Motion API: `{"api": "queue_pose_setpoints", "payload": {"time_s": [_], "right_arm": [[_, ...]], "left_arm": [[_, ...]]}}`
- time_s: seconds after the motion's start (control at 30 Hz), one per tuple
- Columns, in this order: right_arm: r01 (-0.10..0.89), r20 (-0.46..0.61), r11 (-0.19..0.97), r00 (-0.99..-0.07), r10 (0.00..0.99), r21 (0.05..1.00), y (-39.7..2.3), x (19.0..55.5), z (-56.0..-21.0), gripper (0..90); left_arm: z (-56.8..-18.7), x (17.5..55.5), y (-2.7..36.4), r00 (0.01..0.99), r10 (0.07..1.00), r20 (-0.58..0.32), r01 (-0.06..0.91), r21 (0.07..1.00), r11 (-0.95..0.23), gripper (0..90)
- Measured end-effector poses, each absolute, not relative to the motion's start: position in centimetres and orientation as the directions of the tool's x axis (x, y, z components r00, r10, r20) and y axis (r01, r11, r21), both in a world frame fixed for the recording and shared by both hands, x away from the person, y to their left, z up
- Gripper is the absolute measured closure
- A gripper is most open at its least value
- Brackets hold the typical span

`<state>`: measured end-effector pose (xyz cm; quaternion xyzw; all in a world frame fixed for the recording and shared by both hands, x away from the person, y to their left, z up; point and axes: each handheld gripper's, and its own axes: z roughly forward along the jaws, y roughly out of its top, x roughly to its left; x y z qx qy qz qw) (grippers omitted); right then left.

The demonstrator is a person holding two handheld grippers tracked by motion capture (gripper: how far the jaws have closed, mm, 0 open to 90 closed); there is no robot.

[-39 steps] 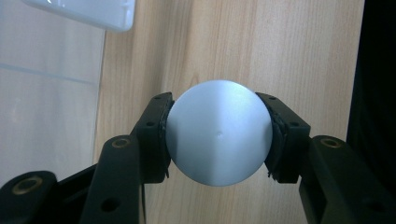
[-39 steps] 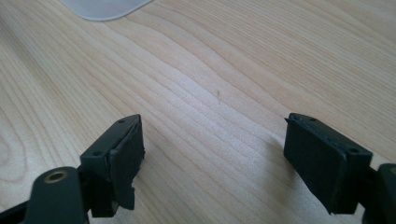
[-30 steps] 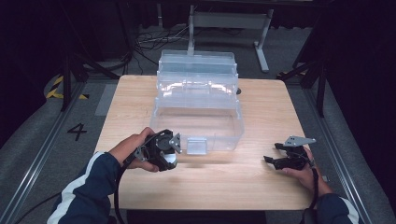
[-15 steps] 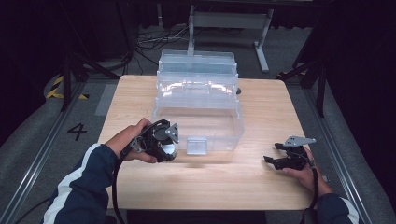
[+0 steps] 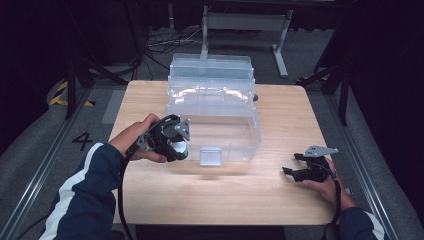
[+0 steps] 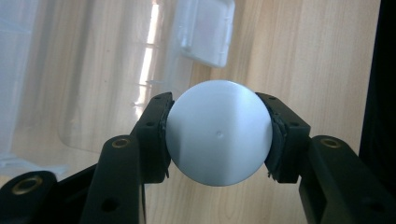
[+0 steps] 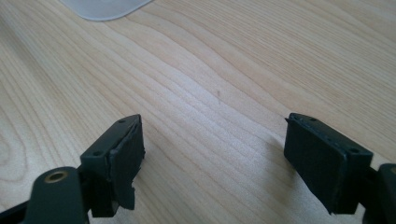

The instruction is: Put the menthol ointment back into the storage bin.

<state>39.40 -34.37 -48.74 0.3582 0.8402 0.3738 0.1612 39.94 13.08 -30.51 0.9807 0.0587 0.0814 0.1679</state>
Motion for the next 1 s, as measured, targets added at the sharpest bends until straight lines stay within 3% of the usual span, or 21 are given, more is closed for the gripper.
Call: {"api": "queue_pose_setpoints", "payload": {"time_s": [0.6, 1.0], "right_arm": [[0.482, -0.002, 0.464, -0.692, 0.722, 0.744, -34.4, 39.4, -48.7, 20.4], [0.481, -0.002, 0.464, -0.692, 0.722, 0.744, -34.4, 39.4, -48.7, 20.4]], "left_arm": [[-29.4, 44.1, 13.5, 0.964, 0.176, 0.198, 0.098, 0.349, -0.932, 50.6], [-30.9, 46.5, 13.1, 0.969, 0.169, 0.181, 0.101, 0.334, -0.937, 50.6]]}}
